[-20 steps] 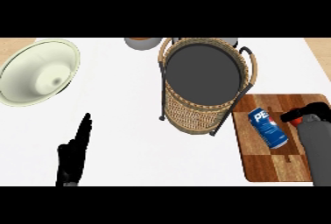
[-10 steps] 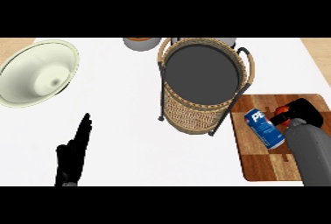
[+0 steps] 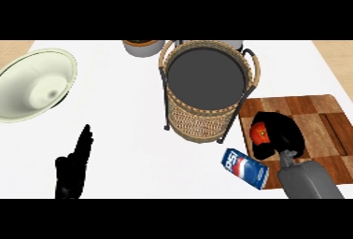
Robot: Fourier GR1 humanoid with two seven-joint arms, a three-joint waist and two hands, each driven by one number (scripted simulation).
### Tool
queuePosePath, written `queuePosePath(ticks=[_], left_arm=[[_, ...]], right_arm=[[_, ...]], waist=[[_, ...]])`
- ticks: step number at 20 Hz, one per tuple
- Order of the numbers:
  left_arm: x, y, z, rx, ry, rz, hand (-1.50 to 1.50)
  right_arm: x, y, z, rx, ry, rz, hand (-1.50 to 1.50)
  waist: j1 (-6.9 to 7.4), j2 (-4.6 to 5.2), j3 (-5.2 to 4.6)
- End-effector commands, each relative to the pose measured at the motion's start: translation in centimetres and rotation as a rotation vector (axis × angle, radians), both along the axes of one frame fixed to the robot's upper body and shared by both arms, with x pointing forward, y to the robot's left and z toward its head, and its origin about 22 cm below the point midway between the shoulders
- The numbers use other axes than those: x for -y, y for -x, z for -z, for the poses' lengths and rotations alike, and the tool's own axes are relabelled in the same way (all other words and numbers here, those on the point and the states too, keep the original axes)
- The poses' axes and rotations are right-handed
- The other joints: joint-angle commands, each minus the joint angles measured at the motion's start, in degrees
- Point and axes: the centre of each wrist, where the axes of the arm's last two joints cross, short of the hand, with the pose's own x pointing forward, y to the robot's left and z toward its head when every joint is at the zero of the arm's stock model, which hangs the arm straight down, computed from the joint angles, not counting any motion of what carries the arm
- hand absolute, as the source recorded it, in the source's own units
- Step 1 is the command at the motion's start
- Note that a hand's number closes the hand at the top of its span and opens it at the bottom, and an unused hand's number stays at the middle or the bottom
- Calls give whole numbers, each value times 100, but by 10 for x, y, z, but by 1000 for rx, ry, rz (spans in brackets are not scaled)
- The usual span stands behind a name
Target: Pick the tomato from the cutting board and place it in the tiered basket
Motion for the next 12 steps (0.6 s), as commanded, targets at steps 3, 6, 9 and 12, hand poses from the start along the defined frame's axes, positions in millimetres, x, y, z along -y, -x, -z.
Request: queuePosePath(ticks=[3, 6, 9, 12], left_arm=[[4, 7, 6, -33, 14, -36, 0], [0, 11, 6, -27, -9, -48, 0], [-1, 5, 6, -22, 1, -39, 0], [-3, 0, -6, -20, 3, -12, 0]], right_arm=[[4, 51, -70, 250, -222, -35, 150], [18, 77, -116, 361, -295, -21, 150], [14, 102, -172, 541, -270, -69, 150], [18, 143, -201, 601, -212, -66, 150]], waist=[[-209, 19, 1], [-225, 14, 3], [-127, 48, -7], [1, 85, 3]])
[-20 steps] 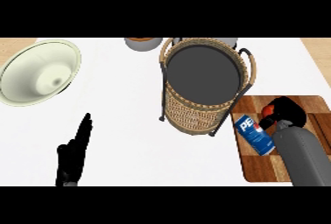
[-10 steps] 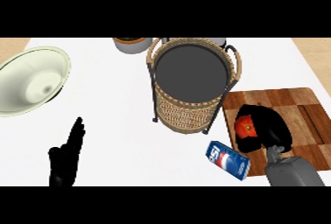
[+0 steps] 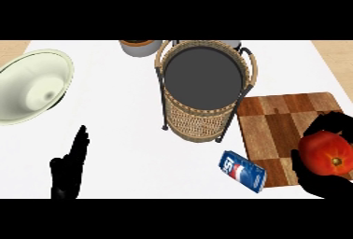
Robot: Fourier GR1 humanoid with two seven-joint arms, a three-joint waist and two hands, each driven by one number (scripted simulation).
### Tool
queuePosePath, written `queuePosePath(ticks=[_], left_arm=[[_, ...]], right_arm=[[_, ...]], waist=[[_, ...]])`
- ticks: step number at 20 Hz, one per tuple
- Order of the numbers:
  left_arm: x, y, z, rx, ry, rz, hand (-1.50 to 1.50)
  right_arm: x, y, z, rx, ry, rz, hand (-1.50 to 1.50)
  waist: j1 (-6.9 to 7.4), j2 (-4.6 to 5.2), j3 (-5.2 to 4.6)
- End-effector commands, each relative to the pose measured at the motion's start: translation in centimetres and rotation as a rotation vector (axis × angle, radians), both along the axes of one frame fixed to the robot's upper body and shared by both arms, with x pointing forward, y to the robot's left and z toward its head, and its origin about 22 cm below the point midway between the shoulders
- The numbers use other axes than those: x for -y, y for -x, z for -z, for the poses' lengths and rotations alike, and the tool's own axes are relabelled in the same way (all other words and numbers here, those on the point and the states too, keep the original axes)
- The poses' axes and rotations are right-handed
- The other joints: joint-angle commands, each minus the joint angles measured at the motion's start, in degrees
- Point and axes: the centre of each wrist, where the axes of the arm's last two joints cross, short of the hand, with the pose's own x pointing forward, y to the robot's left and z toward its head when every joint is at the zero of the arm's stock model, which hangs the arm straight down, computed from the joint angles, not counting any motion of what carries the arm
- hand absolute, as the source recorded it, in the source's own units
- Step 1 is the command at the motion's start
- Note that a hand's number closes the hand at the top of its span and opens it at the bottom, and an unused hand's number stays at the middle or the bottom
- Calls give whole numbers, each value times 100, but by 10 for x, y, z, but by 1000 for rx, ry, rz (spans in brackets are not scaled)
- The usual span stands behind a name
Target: Pick the tomato from the cutting board and place it in the tiered basket
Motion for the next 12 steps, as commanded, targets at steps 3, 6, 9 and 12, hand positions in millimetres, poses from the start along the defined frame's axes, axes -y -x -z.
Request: queuePosePath(ticks=[3, 6, 9, 12], left_arm=[[14, -6, -1, -18, 10, 43, 0], [-1, -4, 8, -13, 0, 33, 0], [24, -2, 6, -14, 19, 54, 0], [-2, 7, 8, -23, 16, 55, 0]], right_arm=[[1, 52, -66, 136, 61, 27, 150], [-5, 58, -74, 130, 55, 44, 150], [-13, 37, -94, 152, 32, 48, 150], [-11, 23, -115, 167, 27, 80, 150]], waist=[[239, 86, -10], [243, 87, -12], [314, 89, -14], [341, 89, -12]])
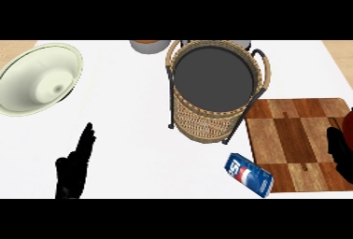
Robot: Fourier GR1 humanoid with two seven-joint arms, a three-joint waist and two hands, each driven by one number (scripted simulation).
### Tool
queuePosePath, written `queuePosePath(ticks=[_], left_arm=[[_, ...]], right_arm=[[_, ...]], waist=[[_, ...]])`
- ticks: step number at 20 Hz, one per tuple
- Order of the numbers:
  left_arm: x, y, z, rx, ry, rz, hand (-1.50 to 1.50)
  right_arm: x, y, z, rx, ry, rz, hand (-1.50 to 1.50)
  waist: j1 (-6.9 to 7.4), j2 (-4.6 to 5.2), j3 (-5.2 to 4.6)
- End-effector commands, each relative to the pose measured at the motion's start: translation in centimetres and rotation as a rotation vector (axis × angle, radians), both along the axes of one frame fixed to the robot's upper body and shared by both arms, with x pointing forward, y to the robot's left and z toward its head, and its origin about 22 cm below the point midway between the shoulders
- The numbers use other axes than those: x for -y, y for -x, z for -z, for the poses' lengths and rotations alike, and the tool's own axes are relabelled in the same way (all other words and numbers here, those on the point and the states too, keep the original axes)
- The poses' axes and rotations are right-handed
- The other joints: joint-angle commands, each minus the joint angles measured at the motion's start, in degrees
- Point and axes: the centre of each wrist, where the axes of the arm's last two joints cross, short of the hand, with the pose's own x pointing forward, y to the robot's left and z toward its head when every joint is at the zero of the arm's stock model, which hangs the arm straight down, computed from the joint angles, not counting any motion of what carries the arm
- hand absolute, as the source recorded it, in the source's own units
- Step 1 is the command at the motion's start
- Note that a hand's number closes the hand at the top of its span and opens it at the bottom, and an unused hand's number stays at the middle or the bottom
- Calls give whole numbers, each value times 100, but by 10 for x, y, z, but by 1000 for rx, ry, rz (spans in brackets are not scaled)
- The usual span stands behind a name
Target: Pick the tomato from the cutting board and place it in the tiered basket
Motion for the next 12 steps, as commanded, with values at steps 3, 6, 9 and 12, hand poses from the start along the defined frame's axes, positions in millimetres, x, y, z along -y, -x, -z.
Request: queuePosePath(ticks=[3, 6, 9, 12], left_arm=[[7, 0, 7, -34, -9, 20, 0], [5, -2, 4, -35, 6, 2, 0], [7, 2, -3, -41, 22, 5, 0], [-4, -1, 3, -26, 4, 2, 0]], right_arm=[[-19, -15, -54, 6, -50, 6, 150], [-21, -23, -59, -30, -51, 13, 150], [-22, -57, -59, -50, -63, 9, 150], [-52, -79, -41, -69, -35, -27, 150]], waist=[[93, 35, -12], [73, 30, -10], [133, 44, -5], [159, 60, -6]])
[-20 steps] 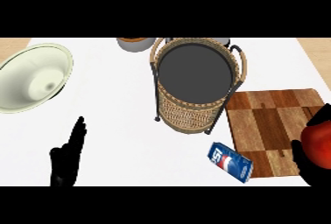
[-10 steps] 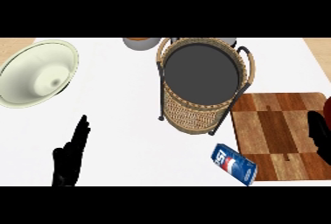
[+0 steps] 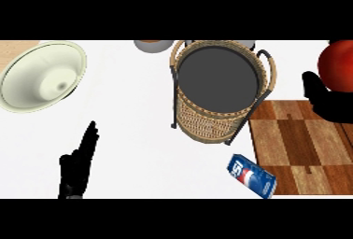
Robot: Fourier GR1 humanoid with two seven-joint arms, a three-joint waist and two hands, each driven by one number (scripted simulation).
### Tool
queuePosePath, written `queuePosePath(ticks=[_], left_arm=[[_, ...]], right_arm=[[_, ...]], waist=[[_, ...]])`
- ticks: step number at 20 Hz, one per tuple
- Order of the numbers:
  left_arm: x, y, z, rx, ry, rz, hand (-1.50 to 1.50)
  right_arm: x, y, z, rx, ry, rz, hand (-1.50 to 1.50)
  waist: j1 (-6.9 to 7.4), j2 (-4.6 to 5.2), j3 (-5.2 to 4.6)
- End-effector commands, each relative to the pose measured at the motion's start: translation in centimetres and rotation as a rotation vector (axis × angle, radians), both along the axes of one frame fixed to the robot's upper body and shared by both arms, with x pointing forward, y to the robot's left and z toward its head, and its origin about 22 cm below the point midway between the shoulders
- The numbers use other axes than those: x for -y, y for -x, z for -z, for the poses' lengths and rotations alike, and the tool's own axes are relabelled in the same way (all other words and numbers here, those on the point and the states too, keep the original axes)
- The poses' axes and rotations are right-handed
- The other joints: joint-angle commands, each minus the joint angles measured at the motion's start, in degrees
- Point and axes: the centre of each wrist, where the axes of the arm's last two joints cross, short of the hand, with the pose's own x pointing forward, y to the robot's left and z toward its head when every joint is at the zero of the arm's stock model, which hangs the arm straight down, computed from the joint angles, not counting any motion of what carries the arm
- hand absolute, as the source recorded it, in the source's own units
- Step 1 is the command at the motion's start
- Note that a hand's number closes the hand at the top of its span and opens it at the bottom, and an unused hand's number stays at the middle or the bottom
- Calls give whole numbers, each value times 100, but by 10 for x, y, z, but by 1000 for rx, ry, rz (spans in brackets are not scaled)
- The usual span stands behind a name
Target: Pick the tomato from the cutting board and place it in the tiered basket
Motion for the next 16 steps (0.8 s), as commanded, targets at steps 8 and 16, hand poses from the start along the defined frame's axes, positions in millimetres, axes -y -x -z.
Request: queuePosePath(ticks=[8, 16], left_arm=[[17, -4, 13, -41, 4, -4, 0], [9, 2, 6, -27, -6, 2, 0]], right_arm=[[-57, -61, 37, -121, 61, -3, 150], [-57, -95, 76, -168, 36, 46, 150]], waist=[[27, 40, -14], [1, 25, -9]])
